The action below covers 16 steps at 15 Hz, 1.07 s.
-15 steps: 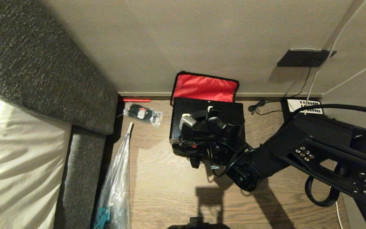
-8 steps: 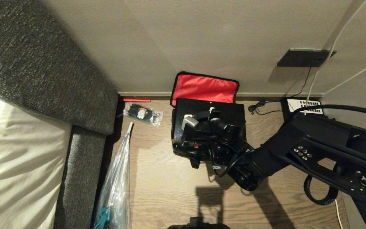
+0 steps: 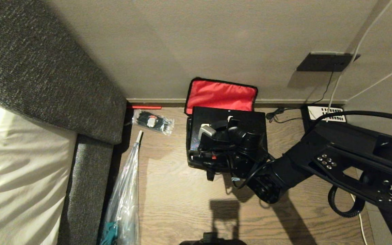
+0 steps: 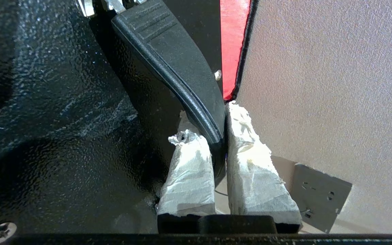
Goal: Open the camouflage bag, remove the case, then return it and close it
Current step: Place the black box back
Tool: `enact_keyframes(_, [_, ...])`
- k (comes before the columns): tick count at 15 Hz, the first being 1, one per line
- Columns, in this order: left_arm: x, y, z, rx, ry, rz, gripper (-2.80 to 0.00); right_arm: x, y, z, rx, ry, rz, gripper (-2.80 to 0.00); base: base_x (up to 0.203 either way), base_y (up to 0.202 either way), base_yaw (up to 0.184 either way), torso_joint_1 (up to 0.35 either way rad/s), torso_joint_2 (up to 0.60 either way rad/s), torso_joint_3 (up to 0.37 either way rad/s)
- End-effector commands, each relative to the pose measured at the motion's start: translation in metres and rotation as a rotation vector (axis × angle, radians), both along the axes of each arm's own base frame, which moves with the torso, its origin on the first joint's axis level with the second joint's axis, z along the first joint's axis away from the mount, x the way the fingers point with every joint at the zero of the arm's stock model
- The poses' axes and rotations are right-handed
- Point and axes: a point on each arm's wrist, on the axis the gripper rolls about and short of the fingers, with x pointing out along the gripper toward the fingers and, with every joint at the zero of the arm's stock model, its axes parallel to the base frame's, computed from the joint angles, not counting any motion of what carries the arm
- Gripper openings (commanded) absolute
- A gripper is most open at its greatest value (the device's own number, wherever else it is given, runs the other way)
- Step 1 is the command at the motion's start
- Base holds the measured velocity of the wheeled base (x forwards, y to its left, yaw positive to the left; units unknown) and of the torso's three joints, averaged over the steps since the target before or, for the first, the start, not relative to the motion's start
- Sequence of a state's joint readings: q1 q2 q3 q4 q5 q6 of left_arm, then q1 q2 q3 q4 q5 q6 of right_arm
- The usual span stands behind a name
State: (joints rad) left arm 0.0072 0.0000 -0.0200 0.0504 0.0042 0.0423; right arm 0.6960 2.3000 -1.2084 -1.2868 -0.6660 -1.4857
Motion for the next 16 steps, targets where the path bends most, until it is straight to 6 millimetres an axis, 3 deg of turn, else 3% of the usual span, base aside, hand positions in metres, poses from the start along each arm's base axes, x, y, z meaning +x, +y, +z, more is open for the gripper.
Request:
enact_keyframes(1, [0.000, 0.000, 0.000, 0.001, 0.000, -0.001, -2.80, -0.003, -0.002, 0.005, 0.001, -0.011, -0.006, -2.80, 0.000, 0.000, 0.000, 0.000, 0.00, 0.000])
enact_keyframes(9, [0.000, 0.000, 0.000, 0.001, 0.000, 0.001, -2.80, -0.009, -0.007, 0.015, -0.008, -0.016, -0.006, -2.80, 0.000, 0.000, 0.000, 0.000, 0.00, 0.000])
enact_keyframes(16, [0.000, 0.000, 0.000, 0.001, 0.000, 0.001, -2.80, -0.004, -0.006, -0.007, -0.023, 0.014, -0.008, -2.80, 0.000, 0.000, 0.000, 0.000, 0.00, 0.000])
